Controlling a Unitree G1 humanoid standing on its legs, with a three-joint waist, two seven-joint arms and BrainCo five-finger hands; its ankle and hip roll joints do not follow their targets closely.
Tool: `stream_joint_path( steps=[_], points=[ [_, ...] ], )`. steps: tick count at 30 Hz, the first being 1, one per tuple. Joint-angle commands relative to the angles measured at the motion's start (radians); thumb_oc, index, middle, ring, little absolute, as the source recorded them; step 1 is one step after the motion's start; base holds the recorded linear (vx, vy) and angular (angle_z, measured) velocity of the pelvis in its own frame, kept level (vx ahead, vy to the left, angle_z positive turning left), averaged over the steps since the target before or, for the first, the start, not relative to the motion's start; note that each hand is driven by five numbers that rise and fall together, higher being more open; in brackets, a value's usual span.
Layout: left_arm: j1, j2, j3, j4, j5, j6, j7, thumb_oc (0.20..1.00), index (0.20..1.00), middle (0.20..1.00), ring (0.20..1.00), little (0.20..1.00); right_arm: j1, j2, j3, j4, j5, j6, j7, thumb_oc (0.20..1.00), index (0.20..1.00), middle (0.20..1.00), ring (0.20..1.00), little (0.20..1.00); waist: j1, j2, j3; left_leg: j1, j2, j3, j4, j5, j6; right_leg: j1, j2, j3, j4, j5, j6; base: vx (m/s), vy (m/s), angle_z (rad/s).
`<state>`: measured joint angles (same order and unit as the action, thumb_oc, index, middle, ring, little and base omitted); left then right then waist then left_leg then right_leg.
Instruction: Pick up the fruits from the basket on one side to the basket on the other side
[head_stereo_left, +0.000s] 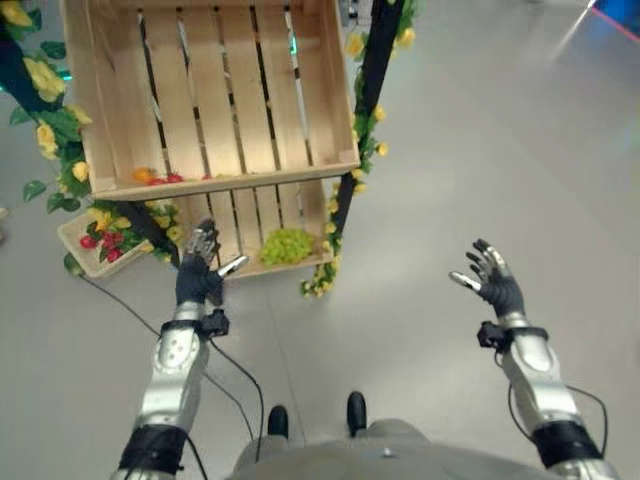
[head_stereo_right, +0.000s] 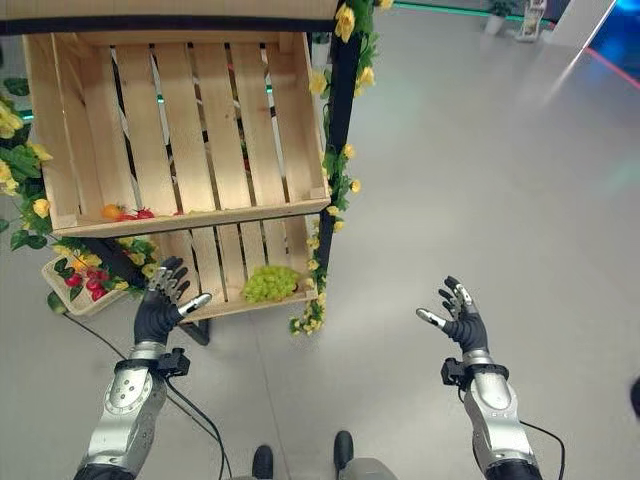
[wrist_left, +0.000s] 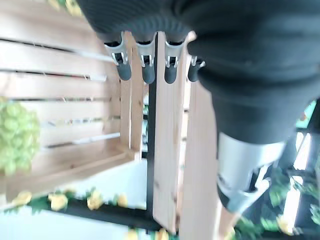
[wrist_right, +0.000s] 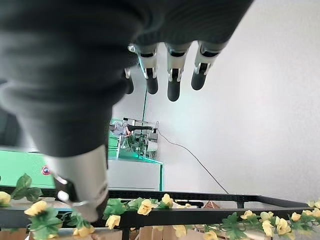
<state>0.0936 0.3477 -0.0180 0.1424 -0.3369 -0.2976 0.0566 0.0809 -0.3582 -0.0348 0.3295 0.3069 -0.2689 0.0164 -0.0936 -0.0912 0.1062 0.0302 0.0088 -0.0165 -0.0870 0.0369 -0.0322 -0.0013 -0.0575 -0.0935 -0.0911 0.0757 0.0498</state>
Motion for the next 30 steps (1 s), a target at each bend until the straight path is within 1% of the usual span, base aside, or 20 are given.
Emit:
stream_joint_path(
  steps=[1,3,4,8,10,13,16,17,19,20,21,22,25,27,30],
  points=[
    [-0.017,0.032,0.009,0.013,0.024,-0.040,-0.013,1.000,1.000,1.000,1.000,1.000,-0.036,0.007,-0.020,-0.002,0.017,-0.039,-0.011,1.000,1.000,1.000,1.000,1.000,0.001,-0.010,-0.026,0.005,-0.020,0.000,0.066,-0.107,0.019,-0.020,-0.045,-0.020,0.093,-0.059,0.097,0.00,0.000,0.00],
    [-0.011,0.036,0.008,0.008,0.034,-0.037,-0.014,1.000,1.000,1.000,1.000,1.000,-0.030,0.009,-0.022,-0.007,0.019,-0.040,-0.013,1.000,1.000,1.000,1.000,1.000,0.000,-0.010,-0.030,0.009,-0.020,0.001,0.062,-0.106,0.020,-0.018,-0.045,-0.020,0.092,-0.057,0.097,0.00,0.000,0.00],
    [-0.002,0.048,0.006,-0.005,0.067,-0.037,-0.015,1.000,1.000,1.000,1.000,1.000,-0.021,0.010,-0.031,-0.019,0.020,-0.043,-0.013,1.000,1.000,1.000,1.000,1.000,-0.001,-0.010,-0.033,0.010,-0.021,0.002,0.063,-0.108,0.022,-0.018,-0.045,-0.018,0.093,-0.055,0.098,0.00,0.000,0.00],
    [0.012,0.073,-0.007,-0.028,0.119,-0.039,-0.026,1.000,1.000,1.000,1.000,1.000,-0.016,0.009,-0.055,-0.021,0.021,-0.052,-0.025,1.000,1.000,1.000,1.000,1.000,-0.005,-0.008,-0.037,0.011,-0.023,0.004,0.065,-0.111,0.026,-0.020,-0.046,-0.014,0.102,-0.054,0.103,0.01,0.036,-0.01],
    [0.013,0.075,-0.011,-0.030,0.124,-0.039,-0.027,1.000,1.000,1.000,1.000,1.000,-0.015,0.010,-0.061,-0.024,0.022,-0.053,-0.028,1.000,1.000,1.000,1.000,1.000,-0.006,-0.008,-0.038,0.011,-0.024,0.004,0.067,-0.112,0.027,-0.022,-0.046,-0.011,0.109,-0.055,0.104,0.00,0.023,0.00],
    [0.014,0.093,-0.031,-0.036,0.140,-0.041,-0.042,1.000,1.000,1.000,1.000,1.000,-0.007,0.011,-0.089,-0.016,0.024,-0.060,-0.045,1.000,1.000,1.000,1.000,1.000,-0.016,-0.007,-0.035,0.017,-0.028,0.006,0.079,-0.124,0.034,-0.029,-0.050,-0.006,0.151,-0.063,0.113,0.00,0.063,-0.02],
    [0.009,0.101,-0.042,-0.041,0.142,-0.041,-0.049,1.000,1.000,1.000,1.000,1.000,0.000,0.011,-0.106,-0.016,0.020,-0.062,-0.058,1.000,1.000,1.000,1.000,1.000,-0.022,-0.011,-0.035,0.028,-0.037,0.023,0.103,-0.146,0.042,-0.024,-0.058,0.003,0.158,-0.058,0.125,0.00,0.099,-0.07],
    [0.007,0.101,-0.046,-0.043,0.140,-0.041,-0.050,1.000,1.000,1.000,1.000,1.000,0.001,0.010,-0.114,-0.011,0.018,-0.063,-0.065,1.000,1.000,1.000,1.000,1.000,-0.025,-0.012,-0.034,0.033,-0.042,0.037,0.113,-0.155,0.047,-0.025,-0.062,0.013,0.162,-0.049,0.132,-0.01,0.107,-0.18],
    [0.006,0.102,-0.048,-0.046,0.139,-0.043,-0.050,1.000,1.000,1.000,1.000,1.000,0.005,0.010,-0.116,-0.006,0.013,-0.061,-0.070,1.000,1.000,1.000,1.000,1.000,-0.027,-0.013,-0.030,0.040,-0.046,0.057,0.121,-0.163,0.054,-0.027,-0.065,0.032,0.167,-0.033,0.142,-0.03,0.089,-0.34],
    [0.006,0.102,-0.048,-0.046,0.139,-0.043,-0.050,1.000,1.000,1.000,1.000,1.000,0.005,0.010,-0.116,-0.006,0.013,-0.060,-0.070,1.000,1.000,1.000,1.000,1.000,-0.027,-0.014,-0.029,0.040,-0.046,0.058,0.121,-0.163,0.054,-0.027,-0.065,0.033,0.167,-0.033,0.142,-0.09,0.139,-0.48],
    [0.007,0.106,-0.044,-0.059,0.140,-0.043,-0.054,1.000,1.000,1.000,1.000,1.000,0.010,0.012,-0.126,-0.005,0.009,-0.058,-0.076,1.000,1.000,1.000,1.000,1.000,-0.036,-0.017,-0.022,0.047,-0.051,0.086,0.122,-0.167,0.063,-0.045,-0.070,0.055,0.180,-0.001,0.163,-0.11,0.150,-0.48],
    [0.009,0.108,-0.041,-0.061,0.139,-0.043,-0.054,1.000,1.000,1.000,1.000,1.000,0.011,0.014,-0.129,-0.005,0.011,-0.058,-0.078,1.000,1.000,1.000,1.000,1.000,-0.043,-0.019,-0.016,0.050,-0.053,0.101,0.121,-0.168,0.066,-0.055,-0.076,0.063,0.184,0.016,0.175,-0.14,0.186,-0.75],
    [0.014,0.118,-0.029,-0.066,0.148,-0.042,-0.057,1.000,1.000,1.000,1.000,1.000,0.006,0.013,-0.135,-0.003,0.003,-0.054,-0.082,1.000,1.000,1.000,1.000,1.000,-0.046,-0.024,-0.002,0.060,-0.063,0.147,0.114,-0.171,0.072,-0.084,-0.096,0.099,0.179,0.065,0.201,-0.12,0.156,-0.78],
    [0.020,0.128,-0.020,-0.078,0.156,-0.041,-0.065,1.000,1.000,1.000,1.000,1.000,0.004,0.009,-0.137,-0.011,-0.004,-0.051,-0.078,1.000,1.000,1.000,1.000,1.000,-0.053,-0.027,0.004,0.064,-0.070,0.169,0.110,-0.173,0.077,-0.103,-0.109,0.114,0.171,0.096,0.211,-0.11,0.140,-0.76],
    [0.026,0.139,-0.009,-0.086,0.145,-0.041,-0.086,1.000,1.000,1.000,1.000,1.000,0.003,0.005,-0.140,-0.022,-0.009,-0.048,-0.071,1.000,1.000,1.000,1.000,1.000,-0.063,-0.030,0.016,0.068,-0.075,0.203,0.094,-0.167,0.077,-0.134,-0.115,0.158,0.159,0.136,0.212,-0.11,0.105,-0.69]
  ],
)
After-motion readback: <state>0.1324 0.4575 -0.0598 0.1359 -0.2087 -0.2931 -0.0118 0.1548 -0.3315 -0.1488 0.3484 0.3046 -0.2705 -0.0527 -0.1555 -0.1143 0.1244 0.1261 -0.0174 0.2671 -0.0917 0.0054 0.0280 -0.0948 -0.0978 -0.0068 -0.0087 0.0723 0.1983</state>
